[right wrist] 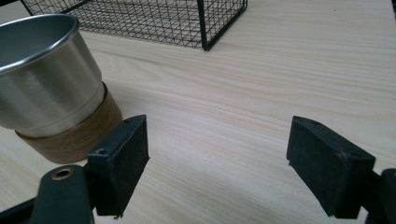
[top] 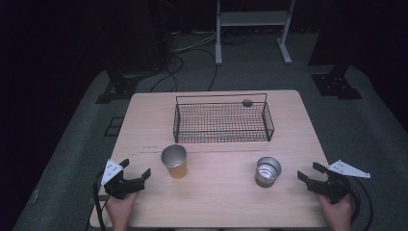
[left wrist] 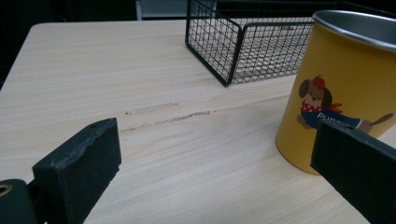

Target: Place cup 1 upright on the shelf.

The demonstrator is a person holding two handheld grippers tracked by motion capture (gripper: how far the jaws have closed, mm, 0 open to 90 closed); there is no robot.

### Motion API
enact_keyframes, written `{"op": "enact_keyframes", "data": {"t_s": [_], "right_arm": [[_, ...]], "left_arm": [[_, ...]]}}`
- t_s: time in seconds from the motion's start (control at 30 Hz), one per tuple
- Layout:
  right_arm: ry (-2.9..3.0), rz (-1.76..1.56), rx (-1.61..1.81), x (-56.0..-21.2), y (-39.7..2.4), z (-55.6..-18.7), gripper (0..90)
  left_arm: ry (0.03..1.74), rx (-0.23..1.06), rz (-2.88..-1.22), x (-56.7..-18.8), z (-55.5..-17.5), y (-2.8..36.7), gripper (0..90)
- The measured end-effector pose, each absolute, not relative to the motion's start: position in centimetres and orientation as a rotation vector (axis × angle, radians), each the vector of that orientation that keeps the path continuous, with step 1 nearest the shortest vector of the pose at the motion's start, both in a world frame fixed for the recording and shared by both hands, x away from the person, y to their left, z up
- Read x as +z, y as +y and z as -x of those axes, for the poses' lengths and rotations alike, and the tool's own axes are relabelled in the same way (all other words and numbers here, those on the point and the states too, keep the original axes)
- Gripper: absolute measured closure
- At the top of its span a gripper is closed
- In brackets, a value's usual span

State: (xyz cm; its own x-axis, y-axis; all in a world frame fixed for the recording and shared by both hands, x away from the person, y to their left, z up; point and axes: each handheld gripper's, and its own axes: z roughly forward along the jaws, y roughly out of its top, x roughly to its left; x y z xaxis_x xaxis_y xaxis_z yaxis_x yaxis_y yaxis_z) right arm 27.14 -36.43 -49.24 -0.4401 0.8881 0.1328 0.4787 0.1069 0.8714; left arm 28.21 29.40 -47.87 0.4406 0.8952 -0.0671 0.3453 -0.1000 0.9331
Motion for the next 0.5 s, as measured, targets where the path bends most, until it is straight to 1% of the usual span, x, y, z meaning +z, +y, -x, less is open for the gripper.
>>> {"op": "enact_keyframes", "data": {"t_s": [0.17,0.5], "right_arm": [[1.963,-1.324,1.298,-49.1,-36.3,-27.0,19.5],[1.991,-1.250,1.336,-47.5,-35.8,-26.2,17.6]], "left_arm": [[1.085,0.677,-1.682,-47.8,-28.2,29.3,0.7],[1.055,0.678,-1.691,-47.7,-28.5,29.0,0.7]]}}
